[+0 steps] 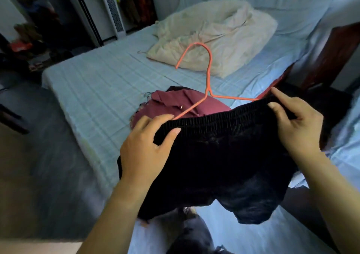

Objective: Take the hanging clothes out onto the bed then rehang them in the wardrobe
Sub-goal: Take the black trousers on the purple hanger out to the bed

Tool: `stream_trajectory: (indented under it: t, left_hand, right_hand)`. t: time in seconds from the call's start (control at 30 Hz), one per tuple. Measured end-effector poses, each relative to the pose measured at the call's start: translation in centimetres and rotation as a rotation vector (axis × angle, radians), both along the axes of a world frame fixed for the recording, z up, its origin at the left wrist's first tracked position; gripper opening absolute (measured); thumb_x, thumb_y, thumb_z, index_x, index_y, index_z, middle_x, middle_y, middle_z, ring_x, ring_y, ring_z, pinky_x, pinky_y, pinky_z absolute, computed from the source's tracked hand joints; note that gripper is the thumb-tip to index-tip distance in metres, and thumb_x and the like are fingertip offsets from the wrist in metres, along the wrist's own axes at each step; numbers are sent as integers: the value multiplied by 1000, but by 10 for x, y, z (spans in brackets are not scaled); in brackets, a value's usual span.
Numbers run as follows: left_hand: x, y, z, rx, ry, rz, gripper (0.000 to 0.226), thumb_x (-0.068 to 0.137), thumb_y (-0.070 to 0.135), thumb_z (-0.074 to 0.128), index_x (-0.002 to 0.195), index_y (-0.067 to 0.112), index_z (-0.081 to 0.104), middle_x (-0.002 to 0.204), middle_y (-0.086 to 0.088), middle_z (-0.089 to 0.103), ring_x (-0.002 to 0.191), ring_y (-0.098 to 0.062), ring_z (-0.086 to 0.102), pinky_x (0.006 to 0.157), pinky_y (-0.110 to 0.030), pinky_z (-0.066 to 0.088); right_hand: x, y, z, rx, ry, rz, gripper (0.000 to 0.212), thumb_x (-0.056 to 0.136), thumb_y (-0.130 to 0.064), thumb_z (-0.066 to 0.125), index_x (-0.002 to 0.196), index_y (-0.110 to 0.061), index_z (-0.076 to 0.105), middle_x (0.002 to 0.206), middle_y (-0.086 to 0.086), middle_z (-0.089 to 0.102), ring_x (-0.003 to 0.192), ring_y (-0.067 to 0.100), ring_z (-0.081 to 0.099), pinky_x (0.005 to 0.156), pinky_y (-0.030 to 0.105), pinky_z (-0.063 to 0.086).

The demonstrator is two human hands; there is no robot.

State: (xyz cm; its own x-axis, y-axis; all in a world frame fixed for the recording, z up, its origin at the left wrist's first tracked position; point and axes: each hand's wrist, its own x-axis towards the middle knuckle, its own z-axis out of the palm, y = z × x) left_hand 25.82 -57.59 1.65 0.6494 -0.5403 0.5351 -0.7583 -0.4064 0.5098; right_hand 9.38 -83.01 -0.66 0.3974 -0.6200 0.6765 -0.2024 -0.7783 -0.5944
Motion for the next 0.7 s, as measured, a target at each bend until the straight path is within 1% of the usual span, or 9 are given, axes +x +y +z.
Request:
stream_trajectory:
  t: [0.1, 0.23, 0.3, 0.37, 0.4, 0.53, 0.6, 0.7]
  left_hand:
    - [44, -38, -12, -8, 51, -1, 32, 81, 54, 57, 108, 39, 61, 90, 10, 59, 76, -16, 60, 61, -35, 51]
    - [114, -87, -11, 1, 124, 22, 31, 82, 51, 61, 108, 36, 64, 90, 13, 58, 79, -11, 58, 66, -26, 45]
    - [145, -109, -10, 8, 156, 75, 28, 83, 48, 63, 108, 35, 65, 91, 12, 58, 82, -9, 56, 68, -24, 41]
    - [171, -127, -12, 25, 193, 119, 28, 82, 45, 64, 108, 35, 64, 93, 12, 58, 84, -7, 54, 67, -19, 38]
    - [183, -135, -14, 34, 219, 138, 27, 83, 44, 64, 108, 35, 64, 94, 12, 57, 85, -6, 53, 68, -17, 37]
    - [226, -148, -30, 103, 284, 200, 27, 84, 50, 59, 108, 37, 62, 95, 11, 56, 86, -6, 51, 71, -24, 37]
    - [250, -154, -41, 133, 299, 247, 26, 85, 48, 60, 108, 36, 63, 95, 10, 56, 85, -7, 52, 68, -24, 37]
    - [288, -169, -57, 151, 338, 331, 24, 86, 43, 61, 108, 34, 63, 95, 11, 54, 85, -7, 52, 66, -22, 38]
  right_hand:
    - [44, -39, -9, 7, -6, 16, 29, 89, -19, 62, 117, -12, 64, 85, -2, 61, 78, -17, 50, 80, 6, 36]
    - [114, -91, -3, 35, 13, 44, 29, 87, -18, 66, 115, -11, 65, 86, -4, 62, 77, -18, 52, 80, 5, 37]
    - [152, -116, 2, 59, 30, 83, 29, 86, -18, 67, 114, -15, 65, 85, -5, 62, 77, -19, 52, 81, 4, 37]
    - [188, -137, 4, 99, 47, 114, 29, 85, -19, 68, 114, -21, 64, 85, -6, 63, 78, -18, 53, 82, 5, 38]
    - [204, -146, 2, 117, 57, 133, 29, 85, -19, 68, 114, -22, 64, 85, -6, 63, 79, -17, 54, 83, 6, 39]
    - [265, -174, -20, 208, 110, 230, 28, 84, -19, 69, 113, -18, 67, 93, -8, 65, 83, -15, 56, 86, 8, 40]
    - [300, -186, -33, 261, 135, 289, 27, 83, -19, 70, 111, -19, 68, 92, -9, 65, 84, -16, 56, 85, 6, 39]
    - [358, -204, -48, 346, 187, 381, 27, 83, -20, 70, 108, -27, 67, 91, -15, 65, 85, -17, 56, 85, 4, 38]
